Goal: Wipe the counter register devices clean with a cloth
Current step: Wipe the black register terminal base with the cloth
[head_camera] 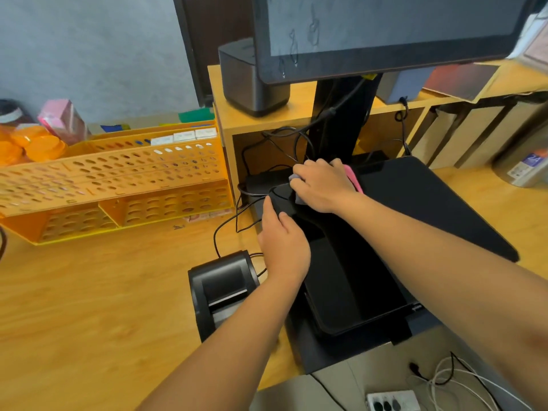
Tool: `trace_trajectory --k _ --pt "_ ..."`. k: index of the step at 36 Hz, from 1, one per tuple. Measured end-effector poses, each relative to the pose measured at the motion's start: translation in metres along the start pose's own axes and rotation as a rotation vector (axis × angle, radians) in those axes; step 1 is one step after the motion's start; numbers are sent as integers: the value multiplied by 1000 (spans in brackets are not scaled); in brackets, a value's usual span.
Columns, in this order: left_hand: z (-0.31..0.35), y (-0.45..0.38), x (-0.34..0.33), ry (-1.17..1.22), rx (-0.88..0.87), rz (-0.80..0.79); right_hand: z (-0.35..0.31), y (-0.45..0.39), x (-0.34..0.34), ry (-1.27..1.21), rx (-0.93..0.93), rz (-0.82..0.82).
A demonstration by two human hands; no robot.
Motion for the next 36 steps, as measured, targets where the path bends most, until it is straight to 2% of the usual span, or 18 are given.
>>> trace_trajectory --k 5,13,23,27,29,33,34,36 --pt "-3 -3 2 25 57 -7 -37 -3 -2 -10 65 -24" --pt "4 -3 9 163 139 -102 -52 3 3 14 47 -35" --pt "-6 -37 58 221 47 -380 -58 7 10 -27 1 -75" --pt "6 -62 65 228 109 -325 -58 7 14 -104 -38 -30" --pt "13 -76 66 207 59 -272 -57 8 16 -221 -118 -18" --pt "26 -95 64 139 -121 -226 -53 10 23 -656 -379 83" --pt "31 -98 61 113 -171 -232 -51 12 26 -671 -396 143" --pt "41 -102 54 53 -270 -269 -40 18 33 -470 -367 253"
Point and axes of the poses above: each hand's wrist, its own y-axis away from the middle knuckle, its own x-axis out of the back of the hand, z = x × y, the point moved 2 cm from there along -y, towards the middle knuckle, and after that the axes turned 4 degrees about z, right-handed, at the moved point
